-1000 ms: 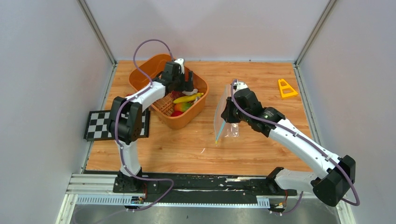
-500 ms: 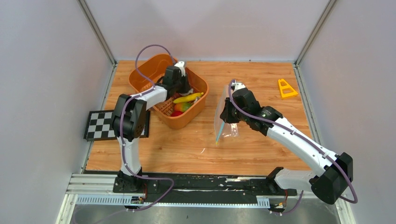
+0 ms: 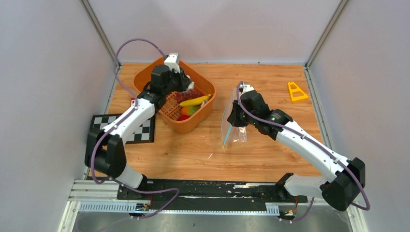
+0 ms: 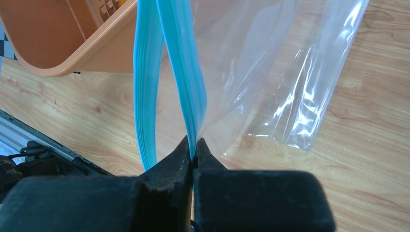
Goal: Place the food in the zip-top bag and seal the zipper
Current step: Pick up the fake vegetable from the bin, then place the fake vegetable in the zipper food storage bag, then pick up the fake vegetable from the bin.
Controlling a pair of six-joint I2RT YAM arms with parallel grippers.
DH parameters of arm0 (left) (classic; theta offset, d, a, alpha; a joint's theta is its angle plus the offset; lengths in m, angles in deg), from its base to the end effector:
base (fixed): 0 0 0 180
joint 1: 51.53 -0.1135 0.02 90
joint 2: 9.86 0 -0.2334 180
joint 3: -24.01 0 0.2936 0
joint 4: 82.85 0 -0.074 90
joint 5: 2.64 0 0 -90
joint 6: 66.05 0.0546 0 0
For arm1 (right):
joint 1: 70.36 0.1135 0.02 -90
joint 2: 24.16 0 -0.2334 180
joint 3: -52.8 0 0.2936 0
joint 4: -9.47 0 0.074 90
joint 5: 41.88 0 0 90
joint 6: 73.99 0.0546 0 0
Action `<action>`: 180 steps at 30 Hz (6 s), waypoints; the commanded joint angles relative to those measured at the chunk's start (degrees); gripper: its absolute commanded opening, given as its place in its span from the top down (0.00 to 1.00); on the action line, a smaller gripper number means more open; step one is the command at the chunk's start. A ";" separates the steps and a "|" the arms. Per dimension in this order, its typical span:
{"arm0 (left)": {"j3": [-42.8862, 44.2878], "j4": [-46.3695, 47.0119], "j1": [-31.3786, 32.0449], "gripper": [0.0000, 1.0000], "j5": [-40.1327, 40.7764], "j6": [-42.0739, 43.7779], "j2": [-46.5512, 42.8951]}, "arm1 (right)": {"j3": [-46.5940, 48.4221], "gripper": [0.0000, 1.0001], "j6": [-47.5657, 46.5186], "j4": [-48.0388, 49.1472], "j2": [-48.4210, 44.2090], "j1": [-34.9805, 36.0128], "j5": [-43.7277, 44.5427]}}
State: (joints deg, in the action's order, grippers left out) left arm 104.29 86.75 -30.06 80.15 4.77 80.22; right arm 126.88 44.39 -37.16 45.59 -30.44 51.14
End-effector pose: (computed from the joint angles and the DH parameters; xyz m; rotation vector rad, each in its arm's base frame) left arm 0.3976 -0.1637 0.2527 0.1256 1.9624 -0.5921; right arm 0.2527 0.2077 0.2681 -0.2108 2.3613 0.5366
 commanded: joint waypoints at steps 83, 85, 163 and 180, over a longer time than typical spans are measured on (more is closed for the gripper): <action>-6.66 1.26 32.75 0.08 10.35 1.70 -15.38 | -7.46 1.00 13.85 13.72 -9.58 -15.66 -27.01; -5.95 -0.62 32.75 0.06 10.15 2.10 -14.53 | -8.11 1.00 14.59 14.73 -9.30 -15.98 -28.37; 8.14 -24.29 26.10 0.95 14.22 5.30 -2.69 | 10.37 1.00 -7.94 -16.46 -3.01 -18.66 -23.53; 7.81 -23.13 20.46 0.02 4.18 8.84 -7.96 | 7.56 1.00 -0.93 0.58 7.73 -18.96 -29.74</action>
State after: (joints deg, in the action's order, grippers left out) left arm 111.70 62.79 -8.64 87.26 11.24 78.41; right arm 133.22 41.59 -41.40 52.52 -49.17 23.01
